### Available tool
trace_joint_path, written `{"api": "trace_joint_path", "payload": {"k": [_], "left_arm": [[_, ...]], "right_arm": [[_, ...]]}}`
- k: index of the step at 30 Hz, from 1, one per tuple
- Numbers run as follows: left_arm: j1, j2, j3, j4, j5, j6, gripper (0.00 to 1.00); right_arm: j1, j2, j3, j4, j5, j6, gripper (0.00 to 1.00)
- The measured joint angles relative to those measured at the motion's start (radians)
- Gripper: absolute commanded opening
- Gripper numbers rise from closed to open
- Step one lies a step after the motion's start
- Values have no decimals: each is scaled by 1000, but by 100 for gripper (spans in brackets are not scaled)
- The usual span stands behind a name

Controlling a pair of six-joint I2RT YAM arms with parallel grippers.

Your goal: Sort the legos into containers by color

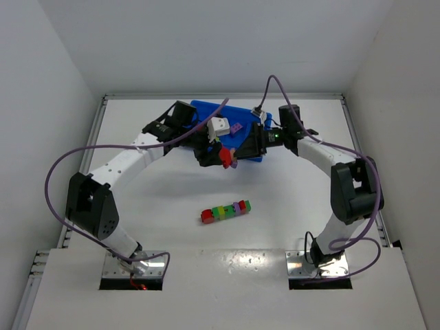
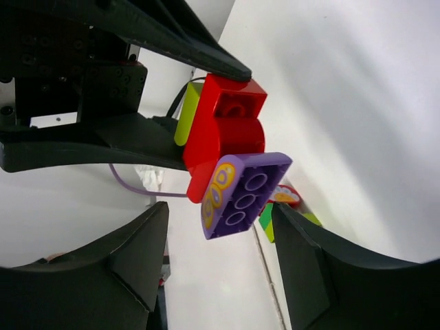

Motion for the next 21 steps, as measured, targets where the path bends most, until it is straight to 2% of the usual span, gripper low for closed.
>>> {"api": "trace_joint_path", "payload": {"k": [1,3,7,12,15,16,18,19,21], "left_arm": [[0,-1,0,0,0,0,21],[0,-3,0,0,1,0,21],[0,-11,0,0,8,0,21],[0,-13,16,0,21,-3,21],[0,-13,28,2,26,-10,21],[0,-13,31,2,24,-12,21],[1,-13,31,2,18,-13,21],[2,-13,32,2,19,-16,21],[5,-15,36,-3,13,-14,21]], "right_arm": [[-5,0,0,0,2,0,62],[-8,0,0,1,4,0,70],[-3,2,0,2,3,0,75],[7,16,0,5,2,2,74],[10,27,0,11,-6,8,55],[11,29,1,18,-17,16,42],[15,32,3,37,-37,40,27],[16,34,4,55,-48,52,15],[12,39,4,77,-58,75,7]]}}
